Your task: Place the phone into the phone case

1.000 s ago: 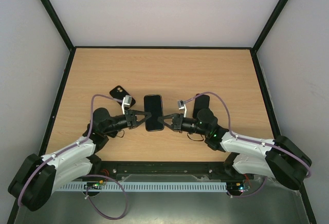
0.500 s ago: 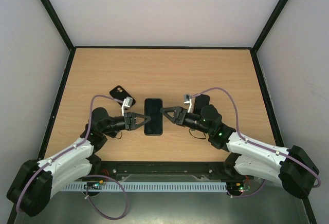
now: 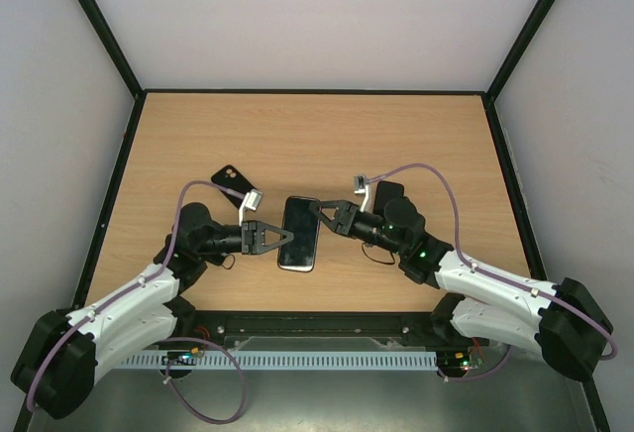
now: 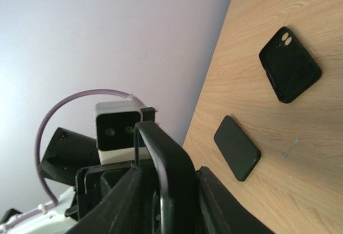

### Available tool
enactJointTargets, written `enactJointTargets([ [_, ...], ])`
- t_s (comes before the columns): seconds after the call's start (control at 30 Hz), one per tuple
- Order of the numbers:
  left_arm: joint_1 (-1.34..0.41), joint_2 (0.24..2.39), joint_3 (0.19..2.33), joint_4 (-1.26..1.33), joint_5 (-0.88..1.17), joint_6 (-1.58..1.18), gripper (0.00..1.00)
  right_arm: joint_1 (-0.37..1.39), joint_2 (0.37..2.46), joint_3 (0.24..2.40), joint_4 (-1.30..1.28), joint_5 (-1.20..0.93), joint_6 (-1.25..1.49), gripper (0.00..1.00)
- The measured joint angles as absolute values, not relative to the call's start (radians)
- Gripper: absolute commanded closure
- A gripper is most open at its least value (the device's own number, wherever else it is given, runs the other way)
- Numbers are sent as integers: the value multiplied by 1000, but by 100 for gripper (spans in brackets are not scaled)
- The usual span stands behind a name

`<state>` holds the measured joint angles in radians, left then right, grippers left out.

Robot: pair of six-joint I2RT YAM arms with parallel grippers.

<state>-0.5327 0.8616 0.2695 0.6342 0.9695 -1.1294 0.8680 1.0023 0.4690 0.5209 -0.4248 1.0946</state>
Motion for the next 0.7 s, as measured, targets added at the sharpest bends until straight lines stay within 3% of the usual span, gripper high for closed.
enactJointTargets([
  [0.13, -534, 862, 299, 559, 963, -1069, 97, 868, 1001, 470, 509, -405, 1079, 97],
  [0.37, -534, 878, 390, 376, 953, -948, 97, 868, 965, 476, 474, -380, 1037, 97],
  [0.47, -534, 889, 411, 342, 953, -917, 97, 867, 955, 488, 438, -370, 1014, 86],
  [0.7, -540, 891, 411, 302, 922, -913, 97, 867, 955, 496, 380, -370, 993, 44],
])
